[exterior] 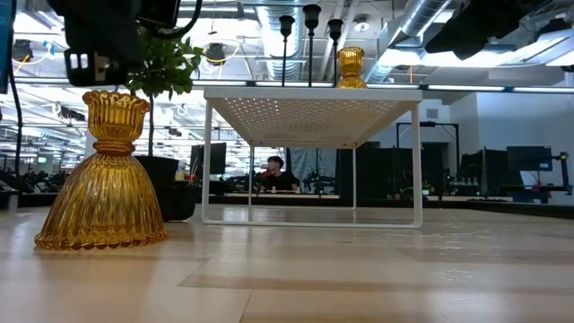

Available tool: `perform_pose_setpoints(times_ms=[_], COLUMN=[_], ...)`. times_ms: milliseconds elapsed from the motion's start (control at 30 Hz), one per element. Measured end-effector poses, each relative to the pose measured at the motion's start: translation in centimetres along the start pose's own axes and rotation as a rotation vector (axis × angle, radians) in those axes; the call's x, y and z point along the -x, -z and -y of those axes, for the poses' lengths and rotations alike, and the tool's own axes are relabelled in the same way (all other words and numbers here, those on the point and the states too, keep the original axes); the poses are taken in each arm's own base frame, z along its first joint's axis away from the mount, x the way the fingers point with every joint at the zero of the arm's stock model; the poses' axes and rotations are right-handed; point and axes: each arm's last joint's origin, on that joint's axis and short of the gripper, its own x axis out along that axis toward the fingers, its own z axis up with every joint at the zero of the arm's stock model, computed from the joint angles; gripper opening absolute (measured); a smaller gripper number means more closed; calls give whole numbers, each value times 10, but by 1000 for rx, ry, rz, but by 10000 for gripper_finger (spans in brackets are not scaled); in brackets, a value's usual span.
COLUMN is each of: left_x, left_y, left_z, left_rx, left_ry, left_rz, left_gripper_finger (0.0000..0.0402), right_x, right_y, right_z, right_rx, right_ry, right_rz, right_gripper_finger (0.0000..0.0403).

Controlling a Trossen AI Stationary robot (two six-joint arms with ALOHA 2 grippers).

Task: Pick & Place candle stick holders
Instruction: Put the yellow glass candle holder on the shelf

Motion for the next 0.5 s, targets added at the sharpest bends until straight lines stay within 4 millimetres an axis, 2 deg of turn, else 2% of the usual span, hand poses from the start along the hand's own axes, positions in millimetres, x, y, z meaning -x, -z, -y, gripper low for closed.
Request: perform_pose_setpoints(times_ms=[500], left_x=[-4], left_y=[1], left_z=[0], left_rx=[-21], left_ry=[1], left_rz=[-19], left_gripper_finger=[7], right_x=[0], right_y=[0], right_z=[0], right_rx=[-8], right_ry=[2], right_rz=[-3], right_gripper_finger=[0])
